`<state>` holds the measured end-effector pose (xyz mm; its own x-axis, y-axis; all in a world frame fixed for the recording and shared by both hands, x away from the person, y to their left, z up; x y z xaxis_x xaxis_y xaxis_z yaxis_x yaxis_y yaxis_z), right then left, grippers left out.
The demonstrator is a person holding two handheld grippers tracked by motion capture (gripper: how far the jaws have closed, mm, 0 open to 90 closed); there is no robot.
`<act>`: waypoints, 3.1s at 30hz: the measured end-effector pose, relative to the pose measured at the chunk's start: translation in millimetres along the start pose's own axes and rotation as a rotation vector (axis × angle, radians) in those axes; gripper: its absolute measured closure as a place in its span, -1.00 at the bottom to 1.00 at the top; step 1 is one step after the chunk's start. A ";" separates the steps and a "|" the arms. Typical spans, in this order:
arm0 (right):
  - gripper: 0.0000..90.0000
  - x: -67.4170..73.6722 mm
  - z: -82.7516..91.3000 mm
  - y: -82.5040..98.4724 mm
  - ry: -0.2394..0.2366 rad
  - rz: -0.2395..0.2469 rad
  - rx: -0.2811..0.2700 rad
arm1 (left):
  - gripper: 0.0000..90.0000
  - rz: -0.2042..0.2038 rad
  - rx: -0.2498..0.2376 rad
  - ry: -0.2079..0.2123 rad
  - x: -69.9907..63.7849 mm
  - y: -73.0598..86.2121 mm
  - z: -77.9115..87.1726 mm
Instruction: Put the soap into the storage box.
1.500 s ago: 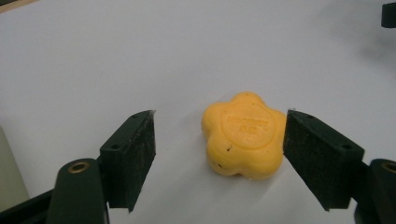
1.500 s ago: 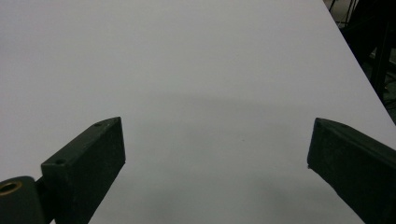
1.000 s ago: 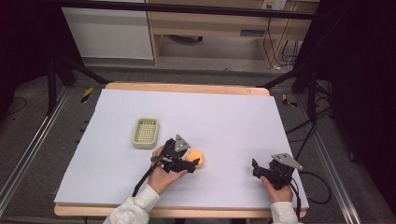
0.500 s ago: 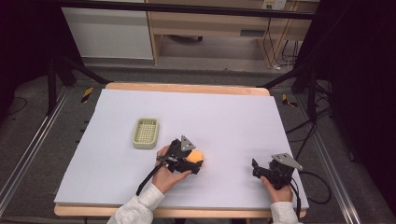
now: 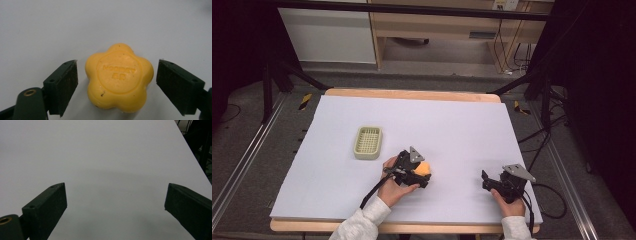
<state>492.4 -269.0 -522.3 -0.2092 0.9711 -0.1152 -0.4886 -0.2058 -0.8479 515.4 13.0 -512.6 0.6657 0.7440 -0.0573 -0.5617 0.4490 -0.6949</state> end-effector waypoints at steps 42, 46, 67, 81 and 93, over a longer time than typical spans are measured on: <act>-0.90 0.0 -0.2 0.0 -0.004 -0.001 0.001 | -0.45 0.016 0.038 -0.025 -2.2 3.2 -12.6; -0.90 0.0 -0.1 0.0 -0.004 -0.001 0.000 | -0.44 0.019 0.035 -0.027 -2.0 2.9 -10.1; -0.90 0.0 -0.3 0.0 -0.005 -0.001 0.002 | -0.44 0.031 -0.027 -0.024 2.4 -5.0 11.4; -0.90 -0.1 -0.5 0.1 -0.004 -0.002 0.003 | -0.44 0.055 -0.072 -0.048 15.1 -11.3 30.1; -0.90 0.0 -0.6 0.2 -0.005 -0.003 0.005 | -0.44 0.064 -0.109 -0.063 25.6 -17.5 48.6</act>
<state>492.8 -268.9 -522.7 -0.2121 0.9710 -0.1101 -0.4932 -0.2036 -0.8458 518.4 48.2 -467.1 0.5959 0.8008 -0.0609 -0.5429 0.3458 -0.7653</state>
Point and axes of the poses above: each handheld gripper's, and its own axes: z roughly backward along the jaws, y roughly out of its underside, x roughly to its left, the point moved 7 cm from there along -z, roughly forward along the jaws, and after that the axes turned 7 degrees about z, right-handed, at the moved point
